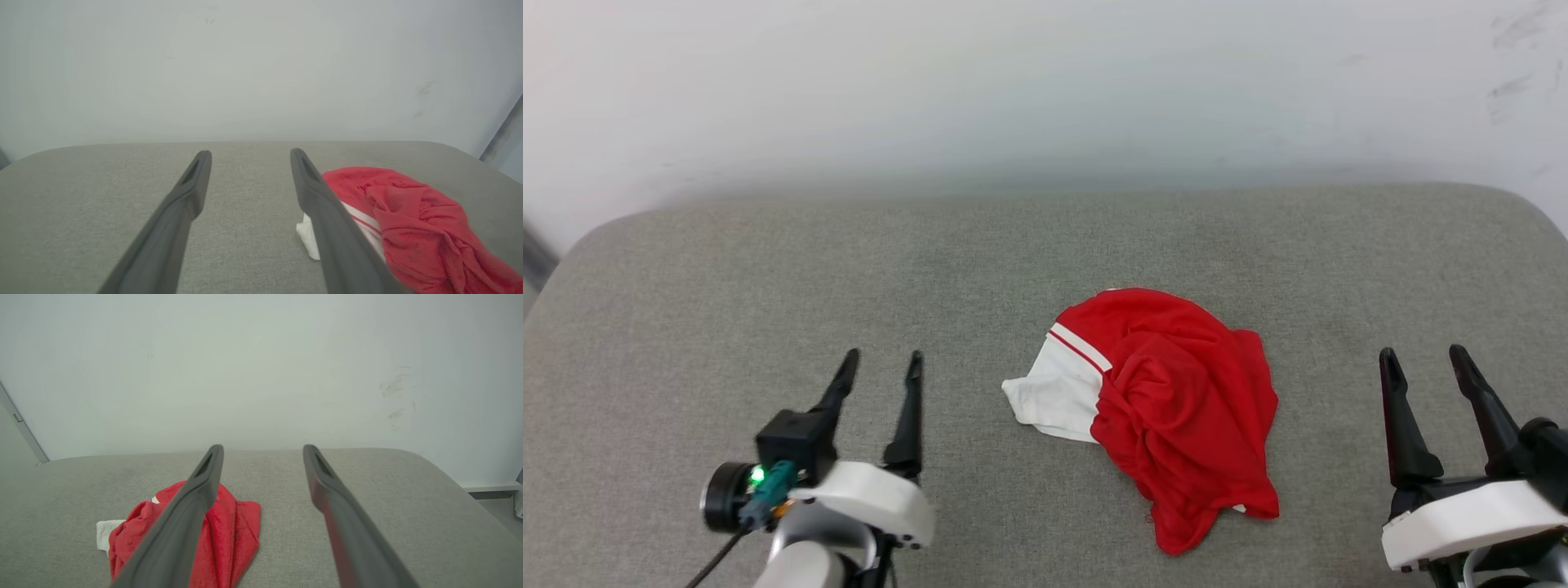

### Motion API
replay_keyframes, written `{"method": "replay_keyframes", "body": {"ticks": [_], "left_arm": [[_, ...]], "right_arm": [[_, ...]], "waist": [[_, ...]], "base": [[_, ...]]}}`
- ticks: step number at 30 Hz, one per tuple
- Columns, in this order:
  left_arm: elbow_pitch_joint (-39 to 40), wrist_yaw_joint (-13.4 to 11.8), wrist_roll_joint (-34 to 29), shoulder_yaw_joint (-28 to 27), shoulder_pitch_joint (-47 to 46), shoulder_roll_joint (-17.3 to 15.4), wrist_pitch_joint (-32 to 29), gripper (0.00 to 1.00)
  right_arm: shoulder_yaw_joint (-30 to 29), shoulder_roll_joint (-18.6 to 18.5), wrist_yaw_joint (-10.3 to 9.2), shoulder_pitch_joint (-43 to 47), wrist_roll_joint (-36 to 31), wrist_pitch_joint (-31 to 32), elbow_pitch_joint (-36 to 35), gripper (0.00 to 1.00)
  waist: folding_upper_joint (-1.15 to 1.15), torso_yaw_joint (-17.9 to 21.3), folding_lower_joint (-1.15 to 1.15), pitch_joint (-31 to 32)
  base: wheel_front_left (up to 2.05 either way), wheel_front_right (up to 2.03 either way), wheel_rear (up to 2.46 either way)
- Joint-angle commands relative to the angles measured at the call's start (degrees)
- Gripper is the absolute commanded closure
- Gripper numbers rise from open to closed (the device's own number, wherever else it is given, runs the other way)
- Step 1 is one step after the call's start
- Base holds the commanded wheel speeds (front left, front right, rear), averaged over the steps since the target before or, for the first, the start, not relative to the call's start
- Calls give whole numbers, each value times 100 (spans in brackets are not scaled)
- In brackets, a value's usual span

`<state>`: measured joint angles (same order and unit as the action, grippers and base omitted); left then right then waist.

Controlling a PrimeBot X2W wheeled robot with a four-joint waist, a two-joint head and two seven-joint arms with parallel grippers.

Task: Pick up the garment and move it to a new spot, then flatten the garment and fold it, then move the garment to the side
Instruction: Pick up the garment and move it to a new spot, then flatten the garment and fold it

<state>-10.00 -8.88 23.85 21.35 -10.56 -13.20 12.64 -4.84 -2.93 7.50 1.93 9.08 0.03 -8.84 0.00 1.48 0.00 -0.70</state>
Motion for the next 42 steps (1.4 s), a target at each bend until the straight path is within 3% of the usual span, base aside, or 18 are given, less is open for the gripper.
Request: {"method": "replay_keyframes", "body": {"ticks": [1,8,21,26,34,42], "left_arm": [[52,-47,65,-117,148,-141,-66,0],[302,-228,151,-343,562,-460,-229,0],[547,-327,188,-344,609,-533,-304,0],[648,-225,134,-217,187,-522,-508,0],[248,354,515,244,-1083,-343,-1862,0],[-487,631,905,560,-1824,-254,-3364,0]], "right_arm": [[-12,8,-2,112,-34,35,-15,0],[6,8,-2,322,-238,193,-122,0],[58,8,-2,268,-301,314,-223,0],[46,8,-2,192,-278,318,-266,0],[120,7,-3,-27,-303,334,-328,0],[141,8,-3,-272,-251,236,-328,0]], "waist": [[0,6,0,69],[0,-20,0,159],[0,-54,0,134],[0,-36,0,9],[0,124,0,-420],[0,446,0,-995]], "base": [[0,0,0],[0,0,0],[0,0,0],[0,0,0],[0,0,0],[0,0,0]]}}
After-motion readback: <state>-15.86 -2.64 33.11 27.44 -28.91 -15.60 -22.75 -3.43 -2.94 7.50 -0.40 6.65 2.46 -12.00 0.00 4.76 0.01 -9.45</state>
